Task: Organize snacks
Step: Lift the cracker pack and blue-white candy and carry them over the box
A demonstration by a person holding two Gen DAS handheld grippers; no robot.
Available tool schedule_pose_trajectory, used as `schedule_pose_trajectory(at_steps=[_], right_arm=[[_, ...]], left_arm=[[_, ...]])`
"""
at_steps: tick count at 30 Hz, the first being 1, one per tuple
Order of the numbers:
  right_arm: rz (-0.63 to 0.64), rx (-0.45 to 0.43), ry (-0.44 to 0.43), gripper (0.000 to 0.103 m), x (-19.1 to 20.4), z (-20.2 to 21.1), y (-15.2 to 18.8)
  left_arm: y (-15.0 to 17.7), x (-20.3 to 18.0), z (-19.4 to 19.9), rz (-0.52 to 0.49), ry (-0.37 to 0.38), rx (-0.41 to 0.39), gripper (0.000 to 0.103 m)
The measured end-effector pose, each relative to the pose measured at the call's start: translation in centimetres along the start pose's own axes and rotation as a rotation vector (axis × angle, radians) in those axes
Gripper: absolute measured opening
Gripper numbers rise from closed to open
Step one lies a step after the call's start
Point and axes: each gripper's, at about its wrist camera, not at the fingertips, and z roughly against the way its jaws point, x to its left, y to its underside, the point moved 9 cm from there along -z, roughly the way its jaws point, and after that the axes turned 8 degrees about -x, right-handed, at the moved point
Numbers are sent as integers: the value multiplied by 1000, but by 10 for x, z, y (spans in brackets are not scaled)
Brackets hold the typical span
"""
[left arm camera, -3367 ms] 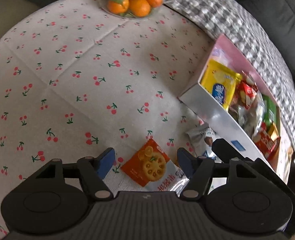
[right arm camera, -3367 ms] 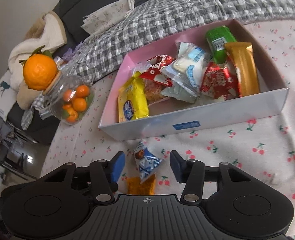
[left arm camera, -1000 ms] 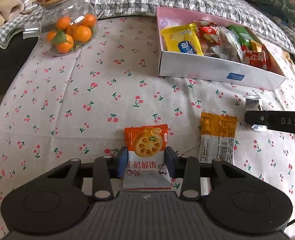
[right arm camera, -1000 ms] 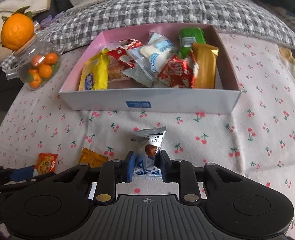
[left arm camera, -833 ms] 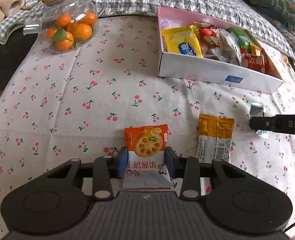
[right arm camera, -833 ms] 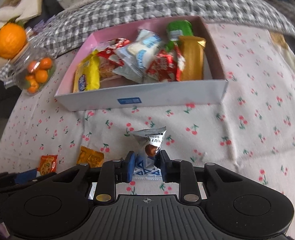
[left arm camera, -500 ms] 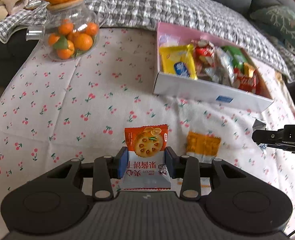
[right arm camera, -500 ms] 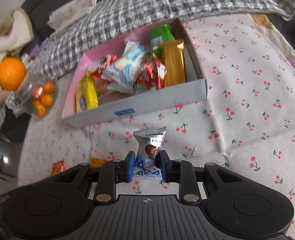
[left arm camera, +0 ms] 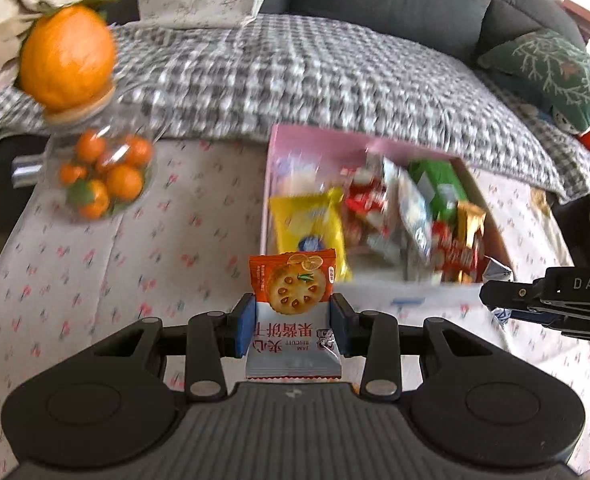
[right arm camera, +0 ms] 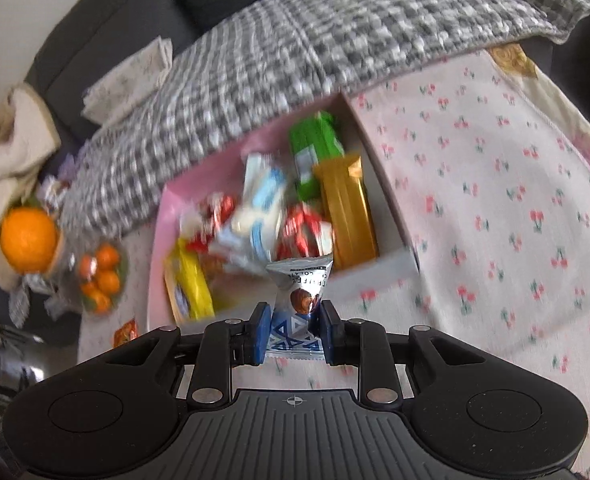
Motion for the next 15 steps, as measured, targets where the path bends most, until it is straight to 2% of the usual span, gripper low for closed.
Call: schedule_pose_trajectory(at_steps=[5,15], right_arm=[[-23,-71,-40,25,6,-14,-33],[31,-139,-80,26,19,-65,-76]], left_arm=[[-27,-7,-21,-13,14,-19,36],[-66,-21,-75,-65,52,-60,36]])
